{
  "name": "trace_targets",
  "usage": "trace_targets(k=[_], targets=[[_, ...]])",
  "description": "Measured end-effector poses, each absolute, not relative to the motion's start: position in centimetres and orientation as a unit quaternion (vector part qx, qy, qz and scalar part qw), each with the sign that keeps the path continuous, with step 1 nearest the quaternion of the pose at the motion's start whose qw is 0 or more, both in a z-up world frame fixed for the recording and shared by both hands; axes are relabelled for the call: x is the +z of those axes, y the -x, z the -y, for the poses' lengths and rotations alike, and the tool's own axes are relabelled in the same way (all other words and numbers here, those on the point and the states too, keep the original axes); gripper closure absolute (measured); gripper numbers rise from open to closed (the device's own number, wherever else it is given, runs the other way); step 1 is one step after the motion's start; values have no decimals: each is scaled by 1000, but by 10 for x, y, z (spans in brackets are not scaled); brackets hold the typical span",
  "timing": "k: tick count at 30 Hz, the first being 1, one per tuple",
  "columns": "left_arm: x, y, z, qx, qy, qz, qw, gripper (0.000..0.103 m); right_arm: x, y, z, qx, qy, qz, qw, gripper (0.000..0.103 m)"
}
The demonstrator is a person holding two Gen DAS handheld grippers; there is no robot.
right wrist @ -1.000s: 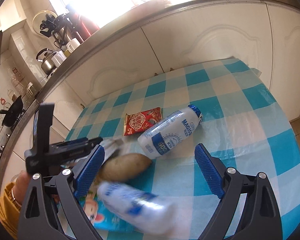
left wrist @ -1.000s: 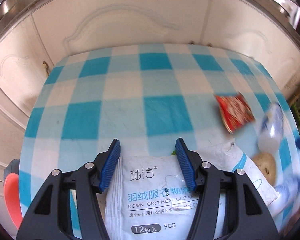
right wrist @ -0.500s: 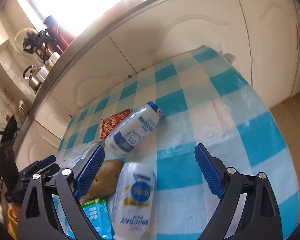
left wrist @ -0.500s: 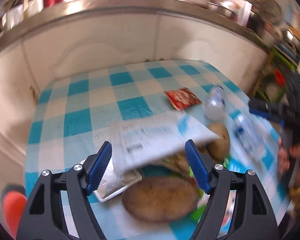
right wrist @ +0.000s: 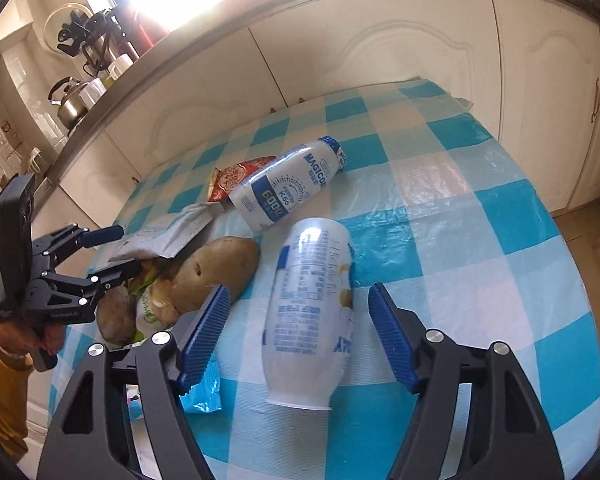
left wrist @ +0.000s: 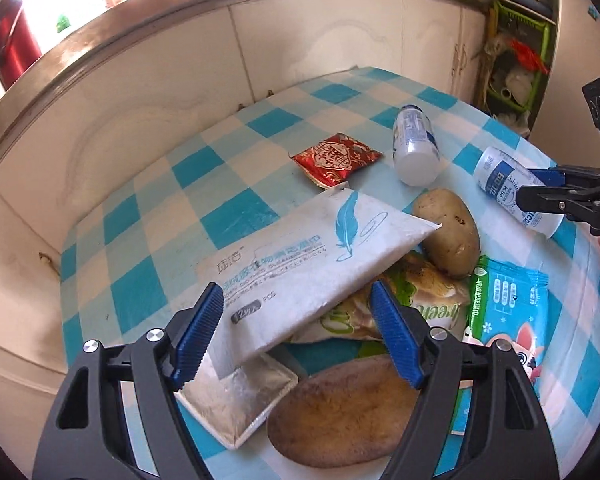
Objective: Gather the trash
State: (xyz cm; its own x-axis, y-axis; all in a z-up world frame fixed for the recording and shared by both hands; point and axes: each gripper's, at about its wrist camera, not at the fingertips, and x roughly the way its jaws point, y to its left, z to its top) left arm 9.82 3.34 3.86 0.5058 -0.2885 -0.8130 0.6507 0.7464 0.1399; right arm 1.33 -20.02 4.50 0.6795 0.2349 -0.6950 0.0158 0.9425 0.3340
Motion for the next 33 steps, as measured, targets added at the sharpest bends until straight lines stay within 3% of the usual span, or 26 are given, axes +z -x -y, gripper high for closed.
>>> trace_targets(k=[12, 18, 22, 26, 27, 28, 29, 31, 33], targets=[[36, -116, -4, -277, -254, -411, 831, 27, 38, -15, 206, 74, -182, -398, 896, 31], [28, -133, -2, -253, -221, -435, 835, 75, 39, -17, 204, 76, -178, -399, 896, 29], [26, -141, -8, -236, -188, -445, 843, 91, 40, -18, 201, 73, -169, -402, 897, 29], [34, -141, -12, -224, -183, -435, 853, 93, 40, -18, 197, 67, -156, -406, 898, 30], [37, -142, -14, -227, -179, -434, 853, 90, 40, -18, 197, 67, -156, -406, 898, 30], [40, -143, -17, -228, -177, -433, 854, 80, 40, -18, 198, 67, -156, -406, 898, 30], [44, -145, -20, -225, -177, -433, 854, 50, 40, -18, 198, 67, -157, -406, 898, 30], [47, -148, -23, -232, -186, -441, 847, 16, 40, -19, 197, 69, -155, -407, 898, 28], [51, -147, -19, -247, -225, -426, 841, 16, 40, -19, 197, 73, -158, -406, 897, 25]])
